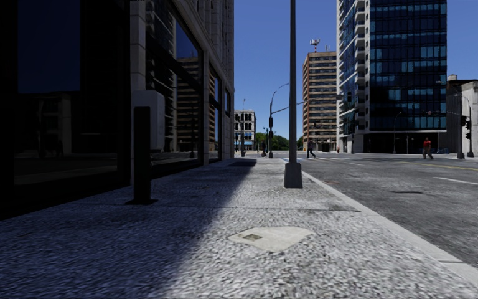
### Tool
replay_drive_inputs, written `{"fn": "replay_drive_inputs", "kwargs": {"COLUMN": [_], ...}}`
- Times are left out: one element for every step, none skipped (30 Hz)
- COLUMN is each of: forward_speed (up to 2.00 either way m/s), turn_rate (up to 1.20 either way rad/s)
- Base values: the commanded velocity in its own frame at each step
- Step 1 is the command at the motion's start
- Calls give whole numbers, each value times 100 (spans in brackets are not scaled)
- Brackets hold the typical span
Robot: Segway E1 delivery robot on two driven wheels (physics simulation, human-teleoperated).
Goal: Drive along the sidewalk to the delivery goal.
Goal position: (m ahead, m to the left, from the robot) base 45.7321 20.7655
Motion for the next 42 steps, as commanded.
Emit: {"fn": "replay_drive_inputs", "kwargs": {"forward_speed": [199, 199, 198, 198, 198, 198, 198, 198, 198, 198, 198, 198, 198, 198, 198, 198, 198, 198, 198, 198, 198, 198, 198, 198, 198, 198, 198, 198, 198, 198, 198, 198, 198, 198, 198, 198, 198, 198, 198, 198, 198, 198], "turn_rate": [0, 0, 0, 0, 0, 0, 0, 0, 0, 0, 0, 0, 0, -3, 0, 0, 0, 0, 0, 0, 0, 0, 0, 0, 0, 0, 0, 0, 0, 0, 0, 0, 0, 0, 0, 0, 0, 0, 0, 0, 0, 0]}}
